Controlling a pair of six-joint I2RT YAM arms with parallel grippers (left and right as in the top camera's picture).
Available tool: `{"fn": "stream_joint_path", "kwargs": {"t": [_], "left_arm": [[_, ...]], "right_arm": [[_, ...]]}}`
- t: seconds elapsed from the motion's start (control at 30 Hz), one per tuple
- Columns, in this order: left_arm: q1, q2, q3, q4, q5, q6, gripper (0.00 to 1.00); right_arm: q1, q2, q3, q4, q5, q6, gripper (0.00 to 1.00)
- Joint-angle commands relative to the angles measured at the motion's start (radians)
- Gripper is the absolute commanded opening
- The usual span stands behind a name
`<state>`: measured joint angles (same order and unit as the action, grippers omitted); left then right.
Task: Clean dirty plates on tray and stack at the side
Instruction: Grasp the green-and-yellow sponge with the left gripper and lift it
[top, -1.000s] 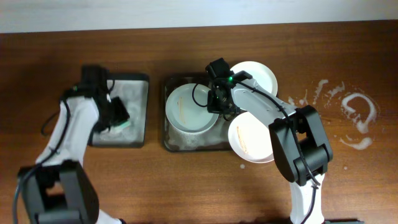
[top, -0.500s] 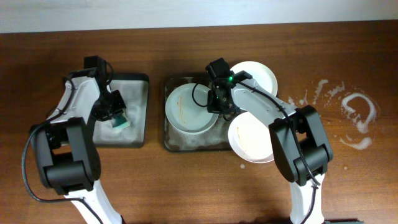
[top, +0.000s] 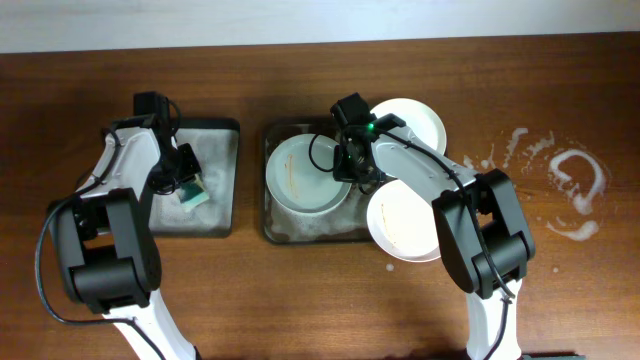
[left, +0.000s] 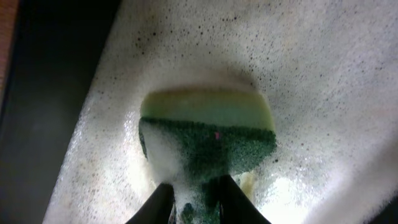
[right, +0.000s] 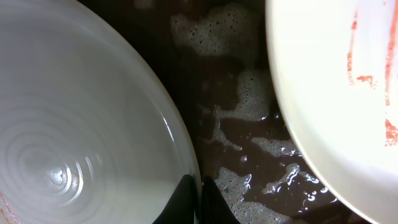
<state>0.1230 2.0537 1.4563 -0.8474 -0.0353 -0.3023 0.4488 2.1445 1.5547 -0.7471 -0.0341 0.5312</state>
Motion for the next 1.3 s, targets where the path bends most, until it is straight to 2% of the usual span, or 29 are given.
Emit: {"fn": "stream_joint_path", "kwargs": {"t": [0.0, 0.07, 0.1, 0.17, 0.27, 0.4, 0.53, 0.67, 0.83, 0.97, 1.07, 1.17, 1.27], "left_arm": [[0.003, 0.013, -0.057, 0.027, -0.014, 0.008, 0.21], [0.003, 0.013, -0.081, 0.048, -0.014, 0.008, 0.21], [0.003, 0.013, -0.094, 0.063, -0.014, 0.008, 0.17], [0.003, 0.013, -0.102, 0.069, -0.014, 0.008, 0.01], [0.003, 0.013, -0.101, 0.069, 0.000, 0.008, 0.01], [0.003, -0.005, -0.058, 0.023, 0.091, 0.026, 0.01], [0.002, -0.103, 0.048, -0.093, 0.150, 0.120, 0.01], [0.002, -0.201, 0.074, -0.159, 0.155, 0.195, 0.01], [-0.023, -0.224, 0.074, -0.159, 0.163, 0.283, 0.01], [-0.104, -0.224, 0.074, -0.122, 0.163, 0.375, 0.01], [-0.196, -0.223, 0.074, -0.098, 0.066, 0.378, 0.01], [-0.219, -0.223, 0.074, -0.100, -0.092, 0.260, 0.01], [-0.218, -0.223, 0.074, -0.094, -0.112, 0.256, 0.01]], "right_arm": [[0.009, 0.048, -0.014, -0.007, 0.009, 0.008, 0.04], [0.009, 0.048, -0.014, -0.007, 0.009, 0.008, 0.04], [0.009, 0.048, -0.014, -0.007, 0.009, 0.008, 0.04], [0.009, 0.048, -0.014, -0.007, 0.009, 0.008, 0.04], [0.009, 0.048, -0.014, -0.007, 0.009, 0.008, 0.04], [0.009, 0.048, -0.014, -0.007, 0.009, 0.008, 0.04], [0.009, 0.048, -0.014, -0.007, 0.009, 0.008, 0.04], [0.009, 0.048, -0.014, -0.007, 0.009, 0.009, 0.04], [0.009, 0.048, -0.014, -0.003, 0.008, 0.009, 0.04], [0.009, 0.048, -0.014, -0.002, 0.008, 0.009, 0.04], [0.009, 0.048, -0.014, 0.009, -0.016, 0.009, 0.04], [0.007, 0.048, -0.014, 0.039, -0.075, 0.008, 0.04], [0.006, 0.048, -0.014, 0.047, -0.062, -0.003, 0.04]]}}
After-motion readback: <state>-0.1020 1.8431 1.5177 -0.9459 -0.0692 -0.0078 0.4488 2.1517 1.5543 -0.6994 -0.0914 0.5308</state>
